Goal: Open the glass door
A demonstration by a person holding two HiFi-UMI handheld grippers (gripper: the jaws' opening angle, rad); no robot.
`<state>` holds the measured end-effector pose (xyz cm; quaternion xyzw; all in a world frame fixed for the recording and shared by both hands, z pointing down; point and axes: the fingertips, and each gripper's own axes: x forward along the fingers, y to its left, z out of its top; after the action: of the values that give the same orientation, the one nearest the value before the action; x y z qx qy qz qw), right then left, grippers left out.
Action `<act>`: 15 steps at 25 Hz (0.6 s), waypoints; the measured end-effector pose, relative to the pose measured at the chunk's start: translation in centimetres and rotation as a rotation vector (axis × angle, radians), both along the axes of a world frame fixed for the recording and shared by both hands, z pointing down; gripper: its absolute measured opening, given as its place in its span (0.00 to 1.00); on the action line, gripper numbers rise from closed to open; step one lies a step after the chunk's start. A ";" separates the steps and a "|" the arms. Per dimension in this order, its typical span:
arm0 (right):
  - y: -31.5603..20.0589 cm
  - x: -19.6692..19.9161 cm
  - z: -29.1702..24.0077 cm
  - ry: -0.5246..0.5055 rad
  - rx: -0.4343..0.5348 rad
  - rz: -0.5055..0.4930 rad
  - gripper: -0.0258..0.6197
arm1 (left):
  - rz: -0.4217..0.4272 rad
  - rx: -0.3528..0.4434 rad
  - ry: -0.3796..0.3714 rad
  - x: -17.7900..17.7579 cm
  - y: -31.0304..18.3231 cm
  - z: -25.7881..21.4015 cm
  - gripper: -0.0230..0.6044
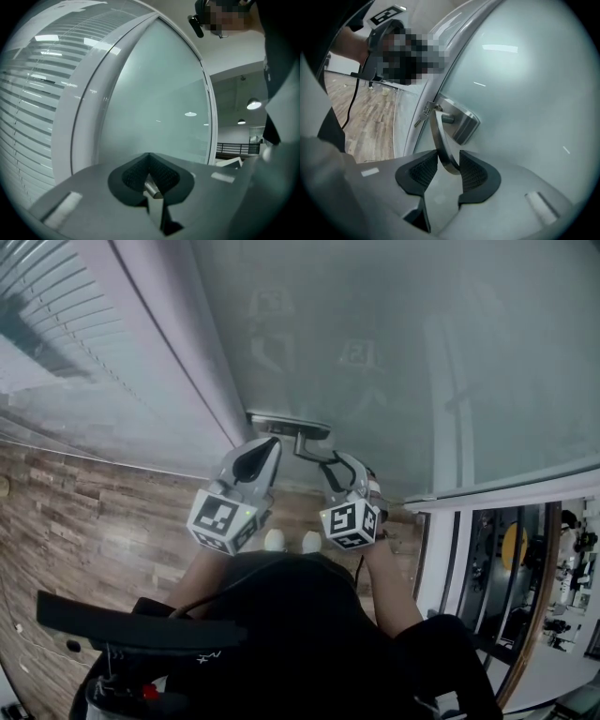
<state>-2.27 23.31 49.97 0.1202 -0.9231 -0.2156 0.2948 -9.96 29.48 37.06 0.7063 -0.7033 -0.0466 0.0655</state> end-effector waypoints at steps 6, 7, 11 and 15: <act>-0.1 -0.9 1.3 -0.056 -0.124 -0.007 0.26 | -0.012 -0.003 0.000 -0.5 -0.1 0.0 0.03; -0.1 -1.0 1.3 -0.053 -0.118 -0.010 0.26 | -0.012 -0.003 -0.003 -0.6 -0.2 0.0 0.03; -0.7 -1.2 1.3 -0.057 -0.105 0.003 0.27 | -0.010 0.005 -0.009 -0.7 -0.5 -0.4 0.03; -1.1 -1.4 1.4 -0.043 -0.093 0.003 0.26 | -0.013 0.002 -0.011 -1.1 -0.3 -0.3 0.03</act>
<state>-3.71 22.17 51.34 0.1122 -0.9381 -0.1694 0.2806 -11.08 29.23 36.79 0.7020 -0.7083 -0.0437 0.0607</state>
